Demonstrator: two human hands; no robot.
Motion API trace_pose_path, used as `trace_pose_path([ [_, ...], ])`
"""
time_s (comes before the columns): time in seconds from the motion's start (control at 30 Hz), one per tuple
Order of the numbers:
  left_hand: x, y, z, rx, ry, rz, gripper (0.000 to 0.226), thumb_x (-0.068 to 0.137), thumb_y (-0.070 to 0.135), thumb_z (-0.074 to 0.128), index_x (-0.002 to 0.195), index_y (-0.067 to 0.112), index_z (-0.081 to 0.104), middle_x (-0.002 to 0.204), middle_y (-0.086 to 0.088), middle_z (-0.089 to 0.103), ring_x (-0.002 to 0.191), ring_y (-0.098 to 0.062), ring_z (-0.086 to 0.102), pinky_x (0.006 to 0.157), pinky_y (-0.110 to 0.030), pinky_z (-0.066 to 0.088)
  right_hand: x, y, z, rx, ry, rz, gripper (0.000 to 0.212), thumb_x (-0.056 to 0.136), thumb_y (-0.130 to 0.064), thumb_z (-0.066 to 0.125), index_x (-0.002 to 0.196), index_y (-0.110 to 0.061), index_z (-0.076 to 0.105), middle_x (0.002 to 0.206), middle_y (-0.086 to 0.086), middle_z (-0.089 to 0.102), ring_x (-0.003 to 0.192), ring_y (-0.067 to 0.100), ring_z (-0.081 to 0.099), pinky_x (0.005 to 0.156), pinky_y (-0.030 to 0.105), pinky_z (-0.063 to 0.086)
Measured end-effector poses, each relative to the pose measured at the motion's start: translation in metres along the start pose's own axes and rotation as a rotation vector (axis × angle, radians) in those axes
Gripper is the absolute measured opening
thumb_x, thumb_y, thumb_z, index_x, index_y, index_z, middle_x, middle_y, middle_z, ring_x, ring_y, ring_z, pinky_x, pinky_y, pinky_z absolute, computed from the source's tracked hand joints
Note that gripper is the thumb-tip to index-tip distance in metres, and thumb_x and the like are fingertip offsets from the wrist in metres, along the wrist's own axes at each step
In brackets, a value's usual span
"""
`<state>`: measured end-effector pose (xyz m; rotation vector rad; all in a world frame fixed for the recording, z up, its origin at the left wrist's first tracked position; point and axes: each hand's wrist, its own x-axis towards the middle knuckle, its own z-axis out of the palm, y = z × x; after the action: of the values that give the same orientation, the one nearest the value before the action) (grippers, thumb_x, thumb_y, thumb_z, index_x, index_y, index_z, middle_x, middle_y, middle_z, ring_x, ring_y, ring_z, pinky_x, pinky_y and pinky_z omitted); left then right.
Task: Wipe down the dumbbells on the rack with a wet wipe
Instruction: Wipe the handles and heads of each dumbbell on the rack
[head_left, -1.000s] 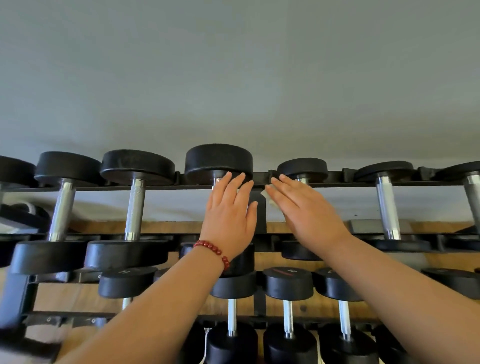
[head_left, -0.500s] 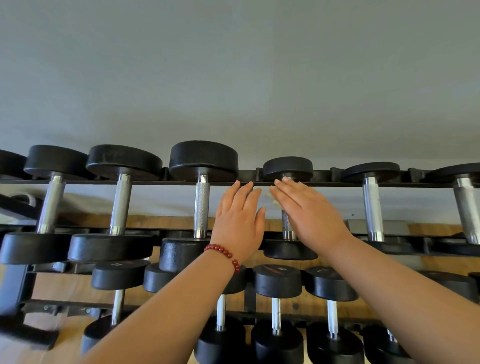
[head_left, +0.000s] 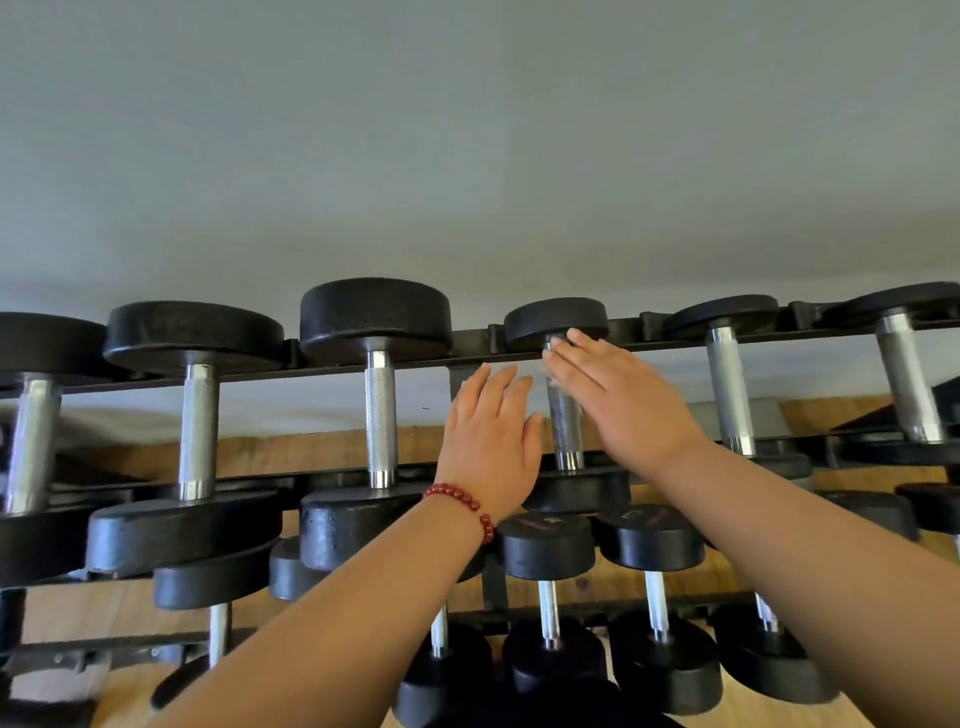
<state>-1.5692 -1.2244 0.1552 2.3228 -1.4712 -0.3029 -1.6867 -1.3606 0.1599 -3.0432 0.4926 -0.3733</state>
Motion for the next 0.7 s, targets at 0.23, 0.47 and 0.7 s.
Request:
trace_pose_path([
  [0.23, 0.0, 0.009, 0.021, -0.051, 0.016, -0.153, 0.048, 0.104, 0.034, 0.029, 0.149, 0.019, 0.032, 0.158, 0.001, 0.026, 0.148, -0.017, 0.008, 0.118, -0.03, 0.005, 0.007, 0.026, 0.016, 0.067, 0.031, -0.238, 0.058, 0.08, 0.006, 0.053, 0.137, -0.005, 0.051, 0.144, 0.014, 0.049, 0.135, 0.029, 0.043, 0.106, 0.044, 0.031],
  [0.47, -0.004, 0.028, 0.047, -0.283, 0.132, -0.374, 0.04, 0.104, 0.023, 0.033, 0.141, 0.011, 0.044, 0.149, -0.003, 0.04, 0.142, -0.018, 0.022, 0.118, -0.029, 0.015, 0.005, 0.054, 0.04, 0.115, -0.049, -0.358, 0.073, 0.066, 0.015, 0.075, 0.133, -0.004, 0.056, 0.141, 0.014, 0.052, 0.133, 0.025, 0.042, 0.102, 0.044, 0.032],
  [0.7, -0.002, 0.046, 0.063, -0.639, 0.22, -0.582, 0.037, 0.104, 0.024, 0.031, 0.138, 0.017, 0.046, 0.142, 0.001, 0.042, 0.134, -0.009, 0.031, 0.116, -0.029, 0.024, -0.003, 0.059, 0.041, 0.314, -0.184, -0.347, 0.07, 0.086, 0.012, 0.056, 0.149, -0.013, 0.036, 0.154, -0.004, 0.012, 0.144, 0.016, 0.008, 0.114, 0.036, 0.01],
])
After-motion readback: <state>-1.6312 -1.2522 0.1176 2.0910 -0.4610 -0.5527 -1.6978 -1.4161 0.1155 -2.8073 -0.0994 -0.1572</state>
